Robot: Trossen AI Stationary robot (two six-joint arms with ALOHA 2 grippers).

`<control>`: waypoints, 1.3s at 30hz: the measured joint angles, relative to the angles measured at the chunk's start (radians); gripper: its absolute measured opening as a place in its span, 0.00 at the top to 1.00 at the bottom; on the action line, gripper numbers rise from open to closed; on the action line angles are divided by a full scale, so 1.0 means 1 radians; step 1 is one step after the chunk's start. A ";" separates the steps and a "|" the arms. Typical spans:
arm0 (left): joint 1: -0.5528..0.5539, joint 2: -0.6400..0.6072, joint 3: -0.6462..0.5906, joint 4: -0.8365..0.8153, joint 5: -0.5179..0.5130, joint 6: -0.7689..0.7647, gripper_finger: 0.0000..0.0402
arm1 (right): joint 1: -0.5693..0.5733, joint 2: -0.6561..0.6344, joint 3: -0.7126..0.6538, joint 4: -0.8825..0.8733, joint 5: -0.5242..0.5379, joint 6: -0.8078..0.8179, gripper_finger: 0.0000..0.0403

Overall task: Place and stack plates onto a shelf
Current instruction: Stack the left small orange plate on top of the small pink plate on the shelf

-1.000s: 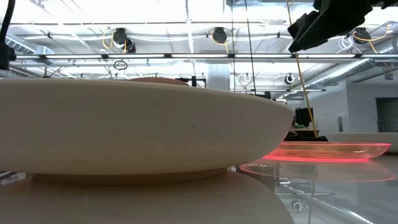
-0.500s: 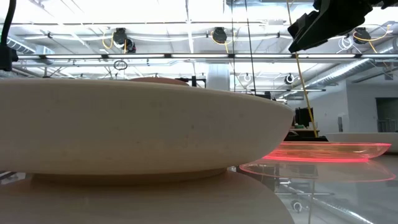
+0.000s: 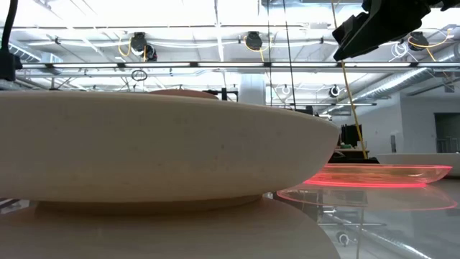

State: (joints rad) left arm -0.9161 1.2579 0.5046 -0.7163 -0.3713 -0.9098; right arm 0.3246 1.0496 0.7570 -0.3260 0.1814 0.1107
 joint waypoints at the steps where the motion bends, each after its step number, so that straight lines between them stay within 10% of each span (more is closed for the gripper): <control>1: 0.006 0.000 0.007 -0.001 -0.001 0.008 0.98 | 0.000 0.000 0.000 0.000 0.000 0.000 0.71; 39: 0.342 0.001 0.536 -0.360 -0.169 0.590 0.99 | 0.000 0.000 0.000 -0.007 -0.002 -0.003 0.71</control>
State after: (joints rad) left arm -0.5744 1.2587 1.0409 -1.0765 -0.5401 -0.3196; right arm 0.3244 1.0496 0.7570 -0.3330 0.1799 0.1081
